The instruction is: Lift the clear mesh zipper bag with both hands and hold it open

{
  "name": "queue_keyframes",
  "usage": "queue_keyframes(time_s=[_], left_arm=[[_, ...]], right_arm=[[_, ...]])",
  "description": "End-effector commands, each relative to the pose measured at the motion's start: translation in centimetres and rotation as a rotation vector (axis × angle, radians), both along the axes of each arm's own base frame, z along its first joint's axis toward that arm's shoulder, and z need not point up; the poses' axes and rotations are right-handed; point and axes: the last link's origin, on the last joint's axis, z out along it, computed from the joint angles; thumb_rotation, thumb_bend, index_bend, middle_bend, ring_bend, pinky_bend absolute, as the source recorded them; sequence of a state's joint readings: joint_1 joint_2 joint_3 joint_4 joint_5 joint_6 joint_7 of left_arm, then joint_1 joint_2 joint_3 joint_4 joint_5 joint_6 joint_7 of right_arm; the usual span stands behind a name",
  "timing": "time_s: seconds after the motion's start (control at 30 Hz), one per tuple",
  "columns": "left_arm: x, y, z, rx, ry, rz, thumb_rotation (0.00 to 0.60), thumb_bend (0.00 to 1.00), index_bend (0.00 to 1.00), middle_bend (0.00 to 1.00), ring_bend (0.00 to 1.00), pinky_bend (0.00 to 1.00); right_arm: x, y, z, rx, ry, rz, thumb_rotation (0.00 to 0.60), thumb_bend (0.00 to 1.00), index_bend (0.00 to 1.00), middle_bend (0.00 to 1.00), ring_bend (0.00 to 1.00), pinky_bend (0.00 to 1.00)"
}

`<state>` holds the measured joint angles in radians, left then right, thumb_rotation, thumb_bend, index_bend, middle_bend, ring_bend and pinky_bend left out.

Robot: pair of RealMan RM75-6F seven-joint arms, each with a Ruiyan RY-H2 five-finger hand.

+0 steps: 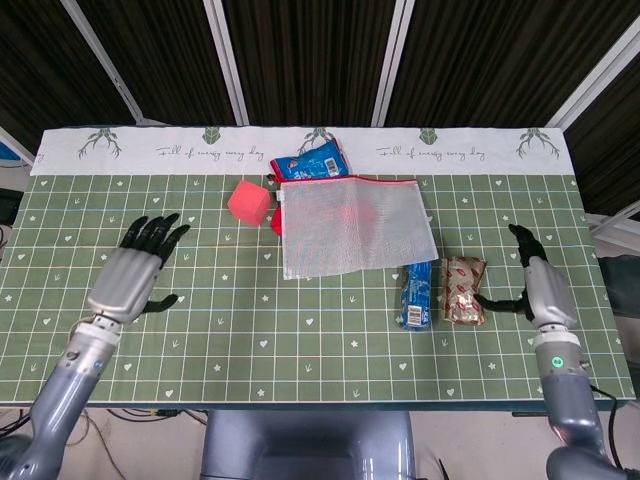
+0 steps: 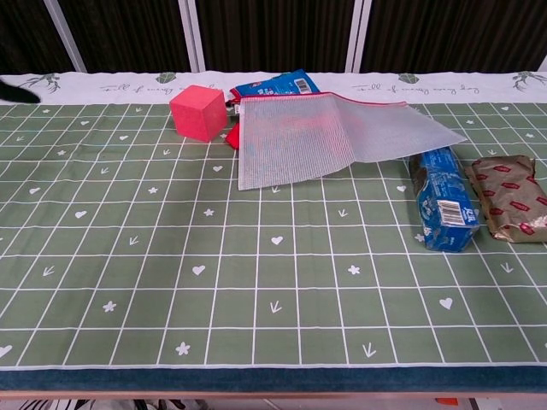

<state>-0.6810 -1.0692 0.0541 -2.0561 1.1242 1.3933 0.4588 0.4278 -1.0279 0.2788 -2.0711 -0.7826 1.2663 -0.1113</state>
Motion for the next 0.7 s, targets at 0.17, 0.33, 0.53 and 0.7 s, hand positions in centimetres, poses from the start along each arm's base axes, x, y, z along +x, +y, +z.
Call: queue_keyframes(time_s=[0.17,0.33,0.53,0.7], left_arm=[[-9.3,-7.4,1.3,0.079,0.042,0.069,0.600,0.05,0.00,0.00,0.00,0.00],[-12.7,-9.9,2.0,0.141,0.025,0.109,0.600,0.05,0.00,0.00,0.00,0.00],[-14.4,-10.4,2.7,0.192,0.033,0.099,0.600,0.05,0.00,0.00,0.00,0.00],[-14.8,-10.0,2.3,0.180,0.047,0.117,0.600,0.05,0.00,0.00,0.00,0.00]], right_arm=[[-8.1,8.4,0.8,0.001,0.397,0.148,0.600,0.11,0.00,0.00,0.00,0.19],[-10.2,10.2,1.5,-0.052,0.474,0.203,0.600,0.11,0.00,0.00,0.00,0.19],[-10.7,10.6,1.7,-0.121,0.498,0.223,0.600,0.11,0.00,0.00,0.00,0.19],[-10.9,10.5,1.6,-0.155,0.491,0.198,0.600,0.11,0.00,0.00,0.00,0.19]])
